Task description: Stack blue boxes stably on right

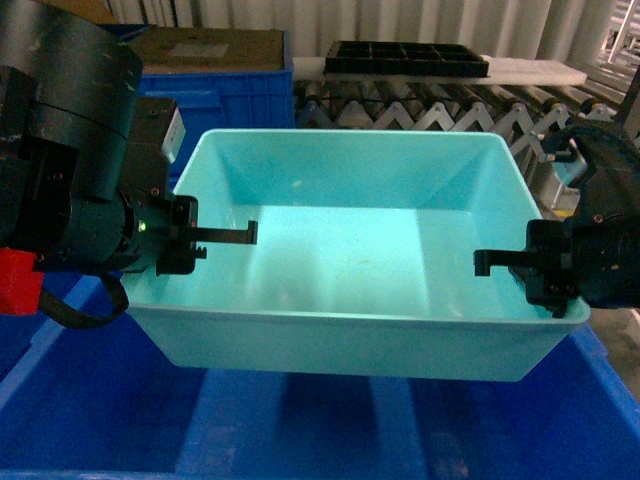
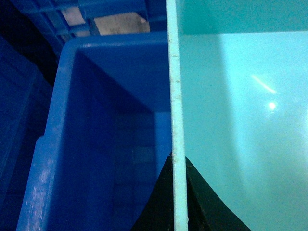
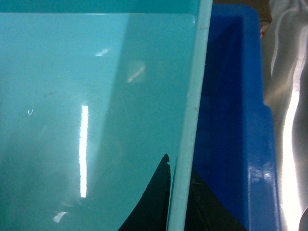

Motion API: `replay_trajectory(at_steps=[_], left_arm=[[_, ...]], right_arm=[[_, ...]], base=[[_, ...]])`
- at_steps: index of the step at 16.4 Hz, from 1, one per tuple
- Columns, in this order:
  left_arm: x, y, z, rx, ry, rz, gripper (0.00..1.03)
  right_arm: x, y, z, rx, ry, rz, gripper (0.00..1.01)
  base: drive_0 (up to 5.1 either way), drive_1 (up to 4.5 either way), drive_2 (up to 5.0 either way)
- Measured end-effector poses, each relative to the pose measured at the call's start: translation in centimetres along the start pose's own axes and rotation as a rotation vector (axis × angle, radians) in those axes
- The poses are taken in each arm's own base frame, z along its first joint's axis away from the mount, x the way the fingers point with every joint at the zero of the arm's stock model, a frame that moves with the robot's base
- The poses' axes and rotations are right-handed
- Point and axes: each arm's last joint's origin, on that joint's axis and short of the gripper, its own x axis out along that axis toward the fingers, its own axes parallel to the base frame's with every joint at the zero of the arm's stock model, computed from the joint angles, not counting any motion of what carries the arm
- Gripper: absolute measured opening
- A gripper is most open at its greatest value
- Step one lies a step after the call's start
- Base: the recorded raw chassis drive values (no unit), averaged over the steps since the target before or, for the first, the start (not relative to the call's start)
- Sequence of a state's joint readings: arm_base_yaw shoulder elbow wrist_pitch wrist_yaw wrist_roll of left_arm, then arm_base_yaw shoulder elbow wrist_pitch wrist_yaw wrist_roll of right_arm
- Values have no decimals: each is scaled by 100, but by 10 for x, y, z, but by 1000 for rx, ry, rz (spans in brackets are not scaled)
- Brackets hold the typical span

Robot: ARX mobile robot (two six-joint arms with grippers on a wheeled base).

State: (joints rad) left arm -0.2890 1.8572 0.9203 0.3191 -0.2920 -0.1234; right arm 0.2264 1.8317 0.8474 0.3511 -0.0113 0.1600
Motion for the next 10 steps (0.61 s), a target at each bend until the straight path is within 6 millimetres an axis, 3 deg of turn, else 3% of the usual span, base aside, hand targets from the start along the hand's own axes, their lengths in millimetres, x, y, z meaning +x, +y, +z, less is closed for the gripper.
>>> replay_trajectory(at_steps=[10], left_arm=[[1,13,-16,5,71,42,2]], right_arm=[[4,20,-15,-7,50,6,7]], base=[[0,0,0]])
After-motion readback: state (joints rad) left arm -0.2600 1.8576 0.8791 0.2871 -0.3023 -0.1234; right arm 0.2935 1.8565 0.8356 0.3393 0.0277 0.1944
